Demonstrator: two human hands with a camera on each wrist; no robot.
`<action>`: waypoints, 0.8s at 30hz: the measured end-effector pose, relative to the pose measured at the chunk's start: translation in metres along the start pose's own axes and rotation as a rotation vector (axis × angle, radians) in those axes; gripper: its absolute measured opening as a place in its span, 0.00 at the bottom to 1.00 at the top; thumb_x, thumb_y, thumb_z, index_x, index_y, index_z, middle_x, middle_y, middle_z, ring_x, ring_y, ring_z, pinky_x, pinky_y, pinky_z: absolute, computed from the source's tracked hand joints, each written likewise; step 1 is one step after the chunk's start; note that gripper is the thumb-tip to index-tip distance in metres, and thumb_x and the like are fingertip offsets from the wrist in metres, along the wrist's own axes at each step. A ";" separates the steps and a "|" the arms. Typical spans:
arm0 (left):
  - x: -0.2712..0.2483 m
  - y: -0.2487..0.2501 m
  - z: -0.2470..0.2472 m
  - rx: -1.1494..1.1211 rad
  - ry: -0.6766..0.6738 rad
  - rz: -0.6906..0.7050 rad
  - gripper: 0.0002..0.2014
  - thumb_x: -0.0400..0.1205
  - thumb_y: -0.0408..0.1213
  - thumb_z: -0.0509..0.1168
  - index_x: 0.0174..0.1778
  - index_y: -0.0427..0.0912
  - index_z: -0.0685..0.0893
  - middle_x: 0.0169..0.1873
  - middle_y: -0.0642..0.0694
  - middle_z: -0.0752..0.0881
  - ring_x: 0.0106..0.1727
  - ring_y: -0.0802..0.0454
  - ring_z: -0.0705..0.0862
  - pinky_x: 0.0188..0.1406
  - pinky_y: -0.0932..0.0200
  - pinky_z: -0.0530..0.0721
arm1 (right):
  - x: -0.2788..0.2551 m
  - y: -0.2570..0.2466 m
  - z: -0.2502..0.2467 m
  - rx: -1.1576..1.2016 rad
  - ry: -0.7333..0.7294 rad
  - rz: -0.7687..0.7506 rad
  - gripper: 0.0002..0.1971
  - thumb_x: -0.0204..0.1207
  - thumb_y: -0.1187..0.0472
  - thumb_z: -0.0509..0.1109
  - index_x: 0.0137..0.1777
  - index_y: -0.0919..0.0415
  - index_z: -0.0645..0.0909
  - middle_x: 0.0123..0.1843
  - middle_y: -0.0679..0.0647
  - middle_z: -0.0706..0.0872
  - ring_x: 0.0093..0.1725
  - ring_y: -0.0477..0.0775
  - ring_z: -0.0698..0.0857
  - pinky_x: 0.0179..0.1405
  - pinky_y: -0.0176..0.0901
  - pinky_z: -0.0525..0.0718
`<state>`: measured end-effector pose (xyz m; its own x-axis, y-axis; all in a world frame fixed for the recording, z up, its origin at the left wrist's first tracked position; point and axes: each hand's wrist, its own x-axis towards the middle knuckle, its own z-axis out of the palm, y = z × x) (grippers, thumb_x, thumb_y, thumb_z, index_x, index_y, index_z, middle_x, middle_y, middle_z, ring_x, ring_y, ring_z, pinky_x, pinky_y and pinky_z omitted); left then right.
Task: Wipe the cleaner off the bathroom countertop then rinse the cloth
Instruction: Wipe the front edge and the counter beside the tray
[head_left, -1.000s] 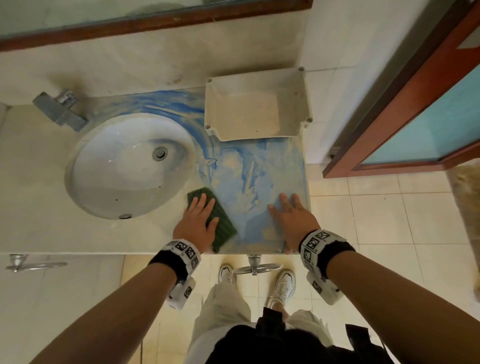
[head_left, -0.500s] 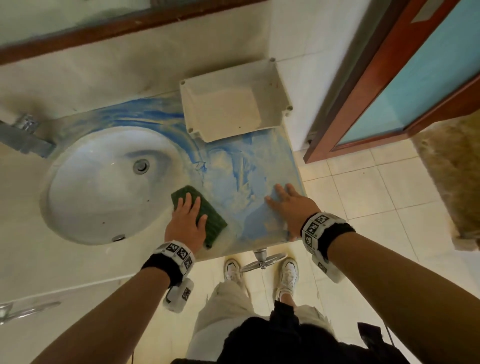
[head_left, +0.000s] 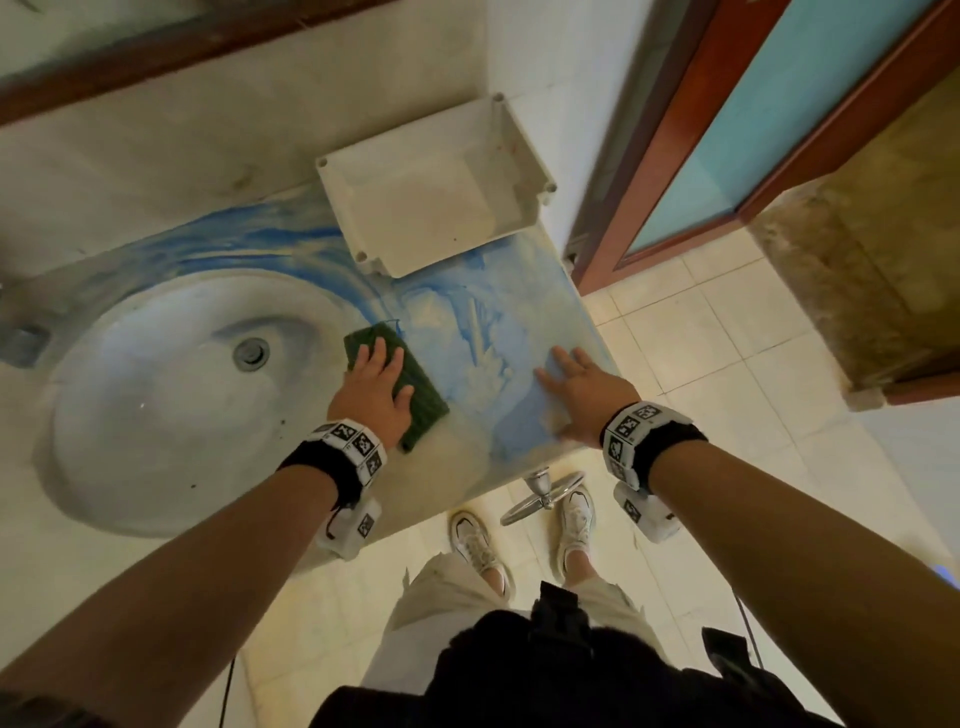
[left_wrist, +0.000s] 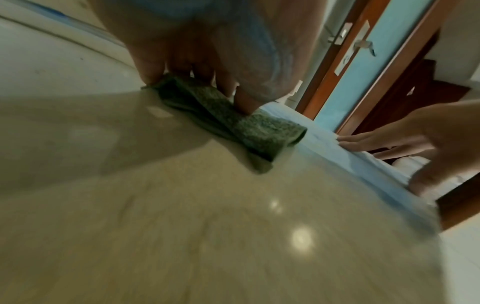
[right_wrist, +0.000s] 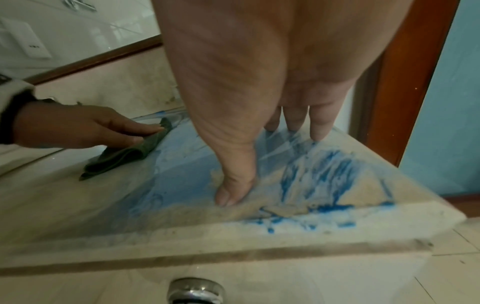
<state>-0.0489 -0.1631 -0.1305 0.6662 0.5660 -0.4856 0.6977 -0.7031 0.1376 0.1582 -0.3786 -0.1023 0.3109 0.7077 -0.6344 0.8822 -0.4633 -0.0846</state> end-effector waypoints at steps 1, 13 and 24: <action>-0.010 0.000 0.005 0.005 0.002 0.025 0.30 0.88 0.47 0.52 0.86 0.46 0.53 0.86 0.44 0.47 0.86 0.43 0.46 0.84 0.45 0.54 | 0.000 -0.001 0.000 0.002 0.002 0.005 0.51 0.72 0.47 0.77 0.86 0.46 0.46 0.87 0.54 0.38 0.86 0.61 0.45 0.73 0.61 0.75; -0.056 0.004 0.027 0.067 -0.013 0.179 0.29 0.88 0.51 0.46 0.86 0.52 0.53 0.86 0.49 0.47 0.86 0.46 0.47 0.83 0.44 0.52 | -0.001 -0.010 -0.005 0.018 -0.016 0.041 0.56 0.67 0.43 0.80 0.87 0.46 0.46 0.88 0.55 0.40 0.86 0.63 0.45 0.79 0.56 0.65; -0.093 0.028 0.045 -0.022 -0.015 0.154 0.28 0.88 0.48 0.48 0.86 0.51 0.52 0.86 0.49 0.46 0.86 0.46 0.44 0.83 0.46 0.46 | 0.000 -0.013 -0.013 0.004 -0.044 0.043 0.51 0.69 0.40 0.76 0.86 0.46 0.49 0.88 0.55 0.41 0.86 0.62 0.46 0.79 0.56 0.65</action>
<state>-0.1031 -0.2548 -0.1202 0.7618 0.4460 -0.4698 0.5935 -0.7712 0.2303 0.1515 -0.3658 -0.0918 0.3320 0.6631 -0.6708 0.8671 -0.4946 -0.0597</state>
